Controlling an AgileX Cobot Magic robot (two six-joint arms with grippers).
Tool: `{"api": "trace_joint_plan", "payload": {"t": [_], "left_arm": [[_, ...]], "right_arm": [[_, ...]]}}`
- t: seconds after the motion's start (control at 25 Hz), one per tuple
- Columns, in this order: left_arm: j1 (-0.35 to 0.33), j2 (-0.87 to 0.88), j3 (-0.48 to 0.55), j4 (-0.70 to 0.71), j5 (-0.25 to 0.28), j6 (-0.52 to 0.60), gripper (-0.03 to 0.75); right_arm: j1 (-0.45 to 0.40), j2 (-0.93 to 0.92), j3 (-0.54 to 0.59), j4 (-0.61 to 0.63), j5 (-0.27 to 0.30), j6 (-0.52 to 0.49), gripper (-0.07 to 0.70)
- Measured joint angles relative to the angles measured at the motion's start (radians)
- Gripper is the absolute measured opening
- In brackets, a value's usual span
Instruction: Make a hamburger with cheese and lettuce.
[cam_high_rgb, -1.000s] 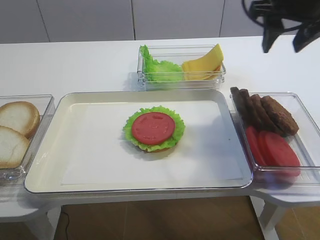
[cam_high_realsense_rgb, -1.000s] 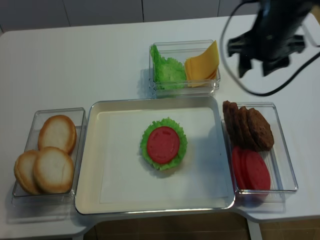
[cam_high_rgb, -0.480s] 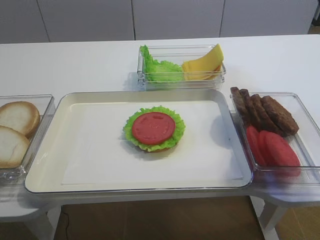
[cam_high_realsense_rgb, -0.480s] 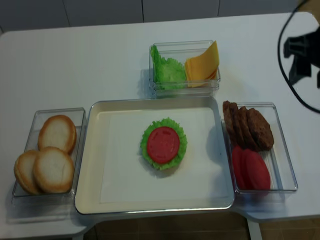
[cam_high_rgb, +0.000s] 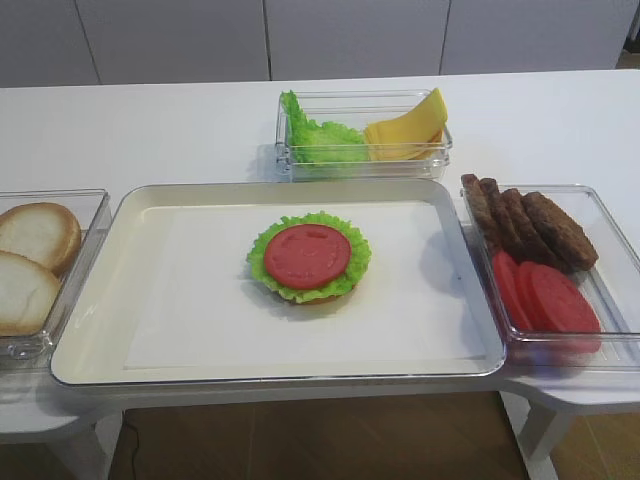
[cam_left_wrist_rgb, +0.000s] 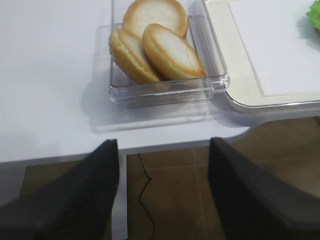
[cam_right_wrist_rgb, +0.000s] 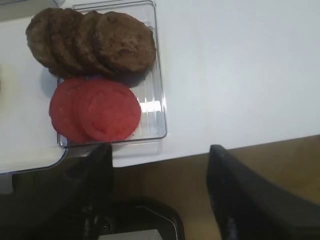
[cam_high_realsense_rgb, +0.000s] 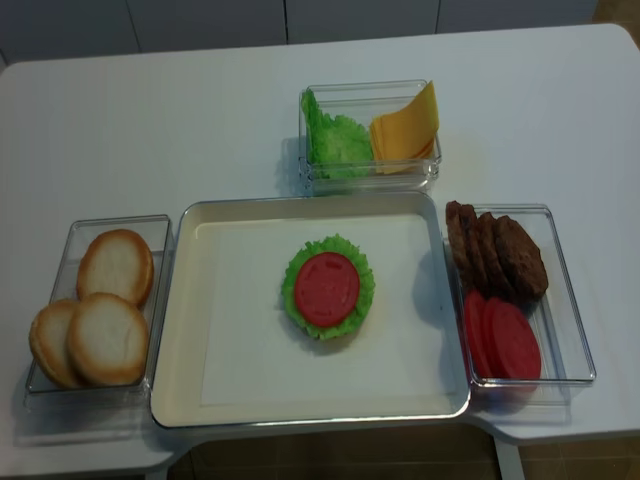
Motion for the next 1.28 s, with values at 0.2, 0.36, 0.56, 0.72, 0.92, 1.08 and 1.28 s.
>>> {"api": "trace_joint_plan", "payload": {"t": [0.2, 0.36, 0.56, 0.72, 0.92, 1.08, 1.28], "left_arm": [[0.000, 0.000, 0.000, 0.000, 0.000, 0.000, 0.423], [0.000, 0.000, 0.000, 0.000, 0.000, 0.000, 0.423], [0.000, 0.000, 0.000, 0.000, 0.000, 0.000, 0.423], [0.000, 0.000, 0.000, 0.000, 0.000, 0.000, 0.423], [0.000, 0.000, 0.000, 0.000, 0.000, 0.000, 0.423], [0.000, 0.000, 0.000, 0.000, 0.000, 0.000, 0.423], [0.000, 0.000, 0.000, 0.000, 0.000, 0.000, 0.423]], "right_arm": [[0.000, -0.272, 0.131, 0.000, 0.008, 0.000, 0.447], [0.000, -0.464, 0.206, 0.000, 0.016, 0.000, 0.447], [0.000, -0.651, 0.288, -0.011, 0.022, -0.003, 0.447], [0.000, -0.746, 0.372, -0.011, 0.002, -0.049, 0.447], [0.000, -0.768, 0.444, -0.013, -0.058, -0.085, 0.447], [0.000, -0.770, 0.444, -0.013, -0.112, -0.160, 0.447], [0.000, -0.770, 0.472, -0.006, -0.117, -0.173, 0.447]]}}
